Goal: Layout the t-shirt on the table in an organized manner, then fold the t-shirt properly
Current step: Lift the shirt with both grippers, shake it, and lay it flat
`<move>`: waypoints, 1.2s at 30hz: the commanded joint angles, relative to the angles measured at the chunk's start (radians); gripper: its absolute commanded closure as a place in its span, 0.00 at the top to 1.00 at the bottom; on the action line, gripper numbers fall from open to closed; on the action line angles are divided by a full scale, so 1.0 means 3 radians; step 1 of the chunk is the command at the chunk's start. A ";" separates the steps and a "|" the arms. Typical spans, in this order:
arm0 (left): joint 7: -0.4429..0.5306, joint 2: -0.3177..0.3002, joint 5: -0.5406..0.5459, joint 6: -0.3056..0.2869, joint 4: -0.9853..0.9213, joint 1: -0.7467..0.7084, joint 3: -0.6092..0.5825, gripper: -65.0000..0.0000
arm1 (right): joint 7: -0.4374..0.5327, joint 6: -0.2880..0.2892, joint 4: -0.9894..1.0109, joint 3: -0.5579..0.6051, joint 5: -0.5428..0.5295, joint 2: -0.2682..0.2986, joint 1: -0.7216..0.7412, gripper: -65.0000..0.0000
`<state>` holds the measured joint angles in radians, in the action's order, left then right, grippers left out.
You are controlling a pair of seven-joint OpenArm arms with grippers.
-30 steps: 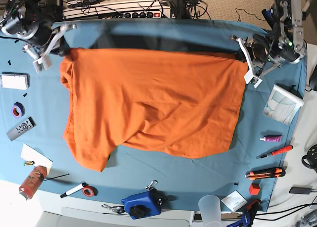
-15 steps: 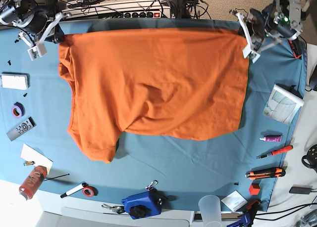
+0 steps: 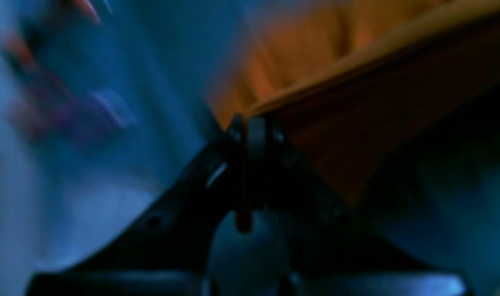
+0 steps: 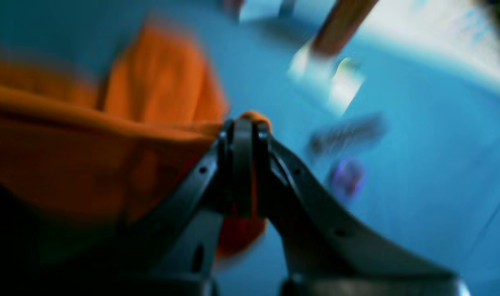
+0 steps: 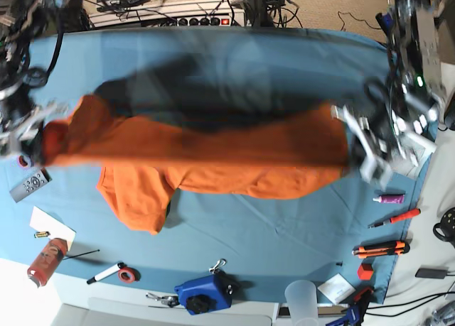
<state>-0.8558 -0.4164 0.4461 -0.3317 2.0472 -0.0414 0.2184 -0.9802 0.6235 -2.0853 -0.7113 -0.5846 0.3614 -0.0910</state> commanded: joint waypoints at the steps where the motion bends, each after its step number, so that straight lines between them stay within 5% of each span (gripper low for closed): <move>1: 0.0067 -0.0052 -0.0081 0.0071 -0.0076 0.0201 0.0029 0.00 | 0.0165 -0.0072 0.0042 -0.0028 0.0121 0.0083 0.0252 0.00; 6: 0.0287 -0.0052 -0.0076 0.0066 -0.1043 0.1298 0.0018 0.00 | 0.0596 -0.0072 0.1022 0.0195 0.0373 0.0197 0.1392 0.00; 15: 0.0340 -0.0047 0.0111 -0.0229 -0.3009 0.3536 -0.0139 0.00 | 0.1025 -0.0071 0.3432 0.1354 0.0819 0.0289 0.3947 0.00; 17: -0.0106 -0.0043 0.0136 -0.0182 -0.3151 0.3997 -0.0238 0.00 | 0.0856 -0.0071 0.3623 0.1540 0.0815 0.0268 0.4403 0.00; 20: -0.0960 -0.0062 0.0429 -0.0080 -0.3150 0.4431 -0.0322 0.00 | 0.0142 -0.0071 0.3525 0.1756 0.0618 0.0245 0.4655 0.00; 25: -0.1297 -0.0361 0.0685 -0.0094 -0.3151 0.4306 -0.0328 0.00 | -0.1045 -0.0074 0.2885 0.1781 0.0154 0.0296 0.4641 0.00; 30: -0.1511 -0.0470 0.1043 -0.0181 -0.3151 0.3413 -0.0326 0.00 | -0.1181 -0.0098 0.2740 0.1665 -0.0120 0.0590 0.3866 0.00; 36: -0.1582 -0.0478 0.1486 -0.0284 -0.2959 0.2204 -0.0267 0.00 | -0.1387 -0.0060 0.2575 0.1246 -0.0769 0.0596 0.2759 0.00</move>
<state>-1.3437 -0.5232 0.8928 -0.4221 1.1408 0.5709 0.1207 -1.4357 0.6044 -1.2938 -0.3264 -0.8177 0.5079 0.6903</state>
